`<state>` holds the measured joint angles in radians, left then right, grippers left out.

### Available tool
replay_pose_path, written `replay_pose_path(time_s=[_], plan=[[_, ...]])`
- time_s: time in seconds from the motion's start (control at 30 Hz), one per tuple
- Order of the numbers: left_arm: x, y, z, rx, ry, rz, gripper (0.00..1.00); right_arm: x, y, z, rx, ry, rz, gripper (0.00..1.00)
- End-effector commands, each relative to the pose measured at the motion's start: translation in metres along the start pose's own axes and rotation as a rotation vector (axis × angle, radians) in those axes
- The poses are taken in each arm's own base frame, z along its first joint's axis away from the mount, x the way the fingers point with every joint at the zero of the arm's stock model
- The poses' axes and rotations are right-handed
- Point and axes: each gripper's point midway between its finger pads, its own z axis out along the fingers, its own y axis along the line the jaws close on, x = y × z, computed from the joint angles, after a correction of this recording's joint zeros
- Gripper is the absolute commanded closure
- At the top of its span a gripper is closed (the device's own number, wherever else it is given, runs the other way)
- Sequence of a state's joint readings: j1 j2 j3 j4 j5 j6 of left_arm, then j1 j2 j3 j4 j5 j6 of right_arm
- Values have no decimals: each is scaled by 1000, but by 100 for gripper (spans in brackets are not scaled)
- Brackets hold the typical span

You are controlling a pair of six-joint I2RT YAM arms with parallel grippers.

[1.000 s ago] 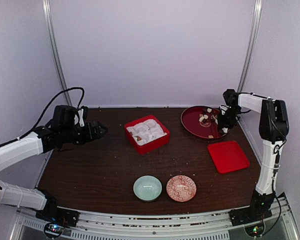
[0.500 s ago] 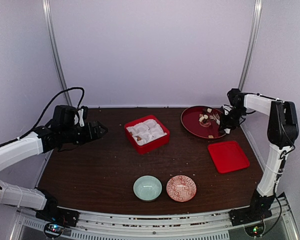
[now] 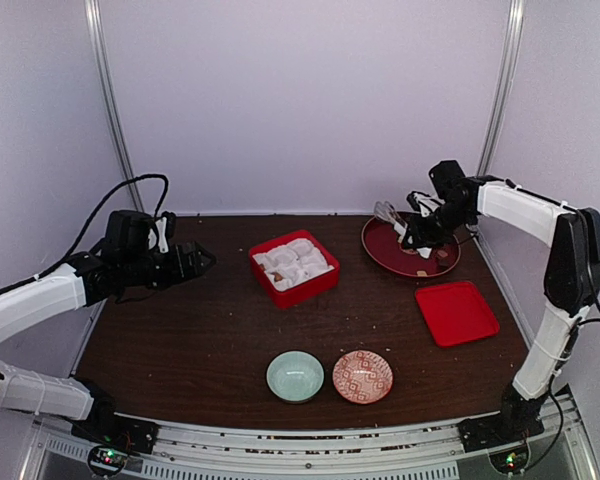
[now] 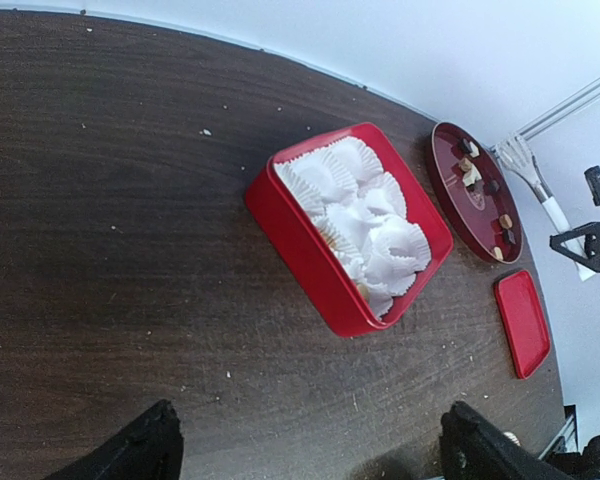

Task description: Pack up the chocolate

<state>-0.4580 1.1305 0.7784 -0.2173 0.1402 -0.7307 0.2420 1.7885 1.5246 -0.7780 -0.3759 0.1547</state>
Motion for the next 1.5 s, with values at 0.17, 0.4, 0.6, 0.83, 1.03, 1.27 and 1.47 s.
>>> replay_pose_path(time_s=[0.17, 0.4, 0.6, 0.83, 1.03, 1.27, 1.47], plan=[[-8, -4, -4, 26, -42, 5, 8, -18, 104, 14, -160, -26, -140, 78], [-6, -2, -3, 24, -37, 2, 6, -10, 150, 46, -208, 26, -198, 78], [-4, 0, -2, 15, -31, 4, 4, -3, 174, 70, -226, 62, -218, 78], [-4, 0, -2, 13, -27, 9, 4, 4, 187, 93, -217, 101, -231, 78], [-3, 2, -1, 4, -23, 12, 4, 12, 192, 109, -203, 136, -243, 78], [-2, 4, -1, 1, -21, 12, 4, 15, 194, 117, -203, 151, -243, 76], [-1, 5, -1, -3, -19, 11, 4, 15, 200, 117, -225, 154, -245, 71]])
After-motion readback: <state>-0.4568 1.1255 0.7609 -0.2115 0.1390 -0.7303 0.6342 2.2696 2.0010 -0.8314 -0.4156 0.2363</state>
